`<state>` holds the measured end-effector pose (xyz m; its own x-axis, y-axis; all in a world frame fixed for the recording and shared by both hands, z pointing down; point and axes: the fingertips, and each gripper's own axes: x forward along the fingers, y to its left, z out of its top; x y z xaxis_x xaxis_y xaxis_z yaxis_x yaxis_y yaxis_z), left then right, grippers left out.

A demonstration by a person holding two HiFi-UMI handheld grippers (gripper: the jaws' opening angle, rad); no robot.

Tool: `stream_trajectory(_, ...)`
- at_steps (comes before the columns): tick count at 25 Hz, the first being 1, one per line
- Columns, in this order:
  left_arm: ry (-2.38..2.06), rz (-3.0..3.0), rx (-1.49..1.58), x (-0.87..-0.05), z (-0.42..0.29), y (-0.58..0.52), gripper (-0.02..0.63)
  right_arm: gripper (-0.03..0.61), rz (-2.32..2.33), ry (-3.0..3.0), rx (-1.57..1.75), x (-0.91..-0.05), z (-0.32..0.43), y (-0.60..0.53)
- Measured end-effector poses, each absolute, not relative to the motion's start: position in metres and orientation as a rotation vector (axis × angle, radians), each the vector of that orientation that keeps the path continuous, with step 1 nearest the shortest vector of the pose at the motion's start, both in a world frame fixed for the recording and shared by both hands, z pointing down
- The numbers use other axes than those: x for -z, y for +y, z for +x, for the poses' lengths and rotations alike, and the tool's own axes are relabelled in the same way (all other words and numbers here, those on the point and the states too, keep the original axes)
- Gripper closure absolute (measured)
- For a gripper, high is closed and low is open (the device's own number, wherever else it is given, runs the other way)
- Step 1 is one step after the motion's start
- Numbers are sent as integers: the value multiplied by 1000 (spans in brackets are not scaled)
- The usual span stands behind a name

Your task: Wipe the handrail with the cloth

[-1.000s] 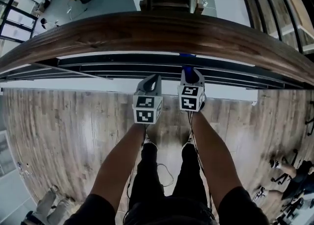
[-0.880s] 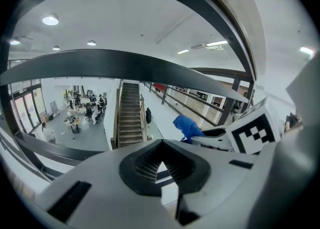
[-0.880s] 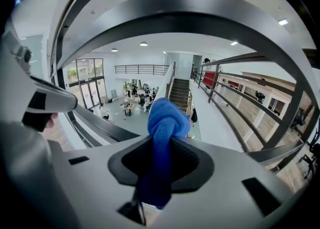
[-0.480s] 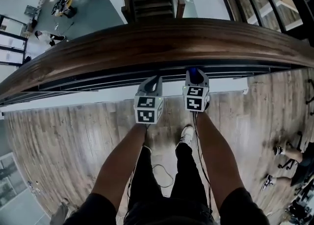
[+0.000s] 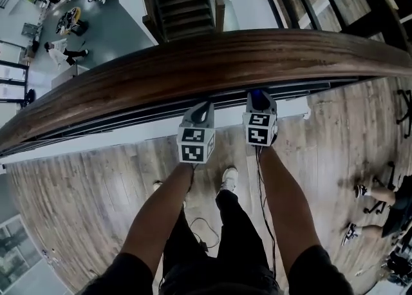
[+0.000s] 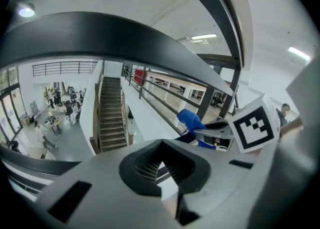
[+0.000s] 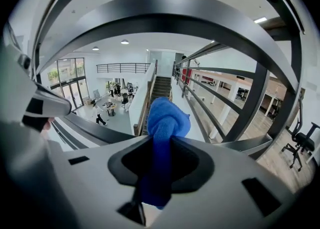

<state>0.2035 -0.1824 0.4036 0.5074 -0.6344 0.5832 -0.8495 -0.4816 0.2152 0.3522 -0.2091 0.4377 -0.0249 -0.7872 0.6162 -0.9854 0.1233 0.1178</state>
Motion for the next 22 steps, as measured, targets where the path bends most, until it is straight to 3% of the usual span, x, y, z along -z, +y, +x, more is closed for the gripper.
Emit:
stream_trajectory(13,-1052,2370,-604,-395,372,-195,609,474,1818,-1732,-494,-425,544,-217)
stream_trajectory(22,-991,2408,-584,-403,410,-195,610,474,1865,-1610,-459,-434,627,-212)
